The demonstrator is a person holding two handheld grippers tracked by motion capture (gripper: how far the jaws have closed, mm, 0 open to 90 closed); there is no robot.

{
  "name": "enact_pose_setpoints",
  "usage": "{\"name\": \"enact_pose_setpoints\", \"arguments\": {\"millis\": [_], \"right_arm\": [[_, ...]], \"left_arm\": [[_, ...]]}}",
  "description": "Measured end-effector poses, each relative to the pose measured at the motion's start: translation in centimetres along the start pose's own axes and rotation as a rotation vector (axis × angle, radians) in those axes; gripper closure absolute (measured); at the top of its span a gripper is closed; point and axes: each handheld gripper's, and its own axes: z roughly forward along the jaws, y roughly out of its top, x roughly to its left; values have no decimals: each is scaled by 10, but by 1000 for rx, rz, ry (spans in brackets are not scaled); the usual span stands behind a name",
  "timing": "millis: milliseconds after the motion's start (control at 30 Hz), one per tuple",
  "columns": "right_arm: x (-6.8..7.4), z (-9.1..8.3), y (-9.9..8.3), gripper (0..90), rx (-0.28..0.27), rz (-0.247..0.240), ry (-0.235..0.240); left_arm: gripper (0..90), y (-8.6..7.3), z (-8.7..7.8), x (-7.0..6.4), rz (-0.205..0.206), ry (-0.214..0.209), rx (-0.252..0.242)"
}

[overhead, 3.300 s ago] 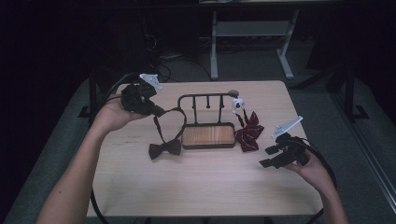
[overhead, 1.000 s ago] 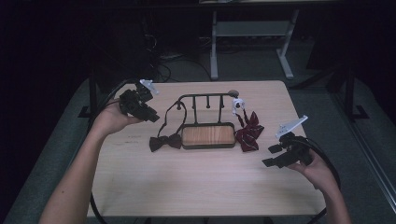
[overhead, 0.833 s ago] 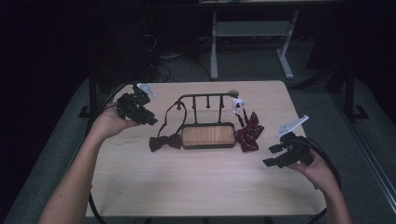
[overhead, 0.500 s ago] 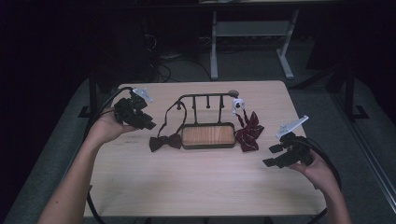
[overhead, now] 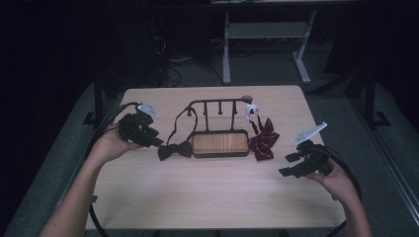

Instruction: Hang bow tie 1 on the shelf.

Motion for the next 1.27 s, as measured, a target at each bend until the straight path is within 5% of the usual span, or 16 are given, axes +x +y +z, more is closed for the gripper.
{"name": "enact_pose_setpoints", "arguments": {"millis": [1267], "right_arm": [[-2,3,-4,339,16,11,1]], "left_arm": [[481,-37,27,-18,5,-23,11]]}}
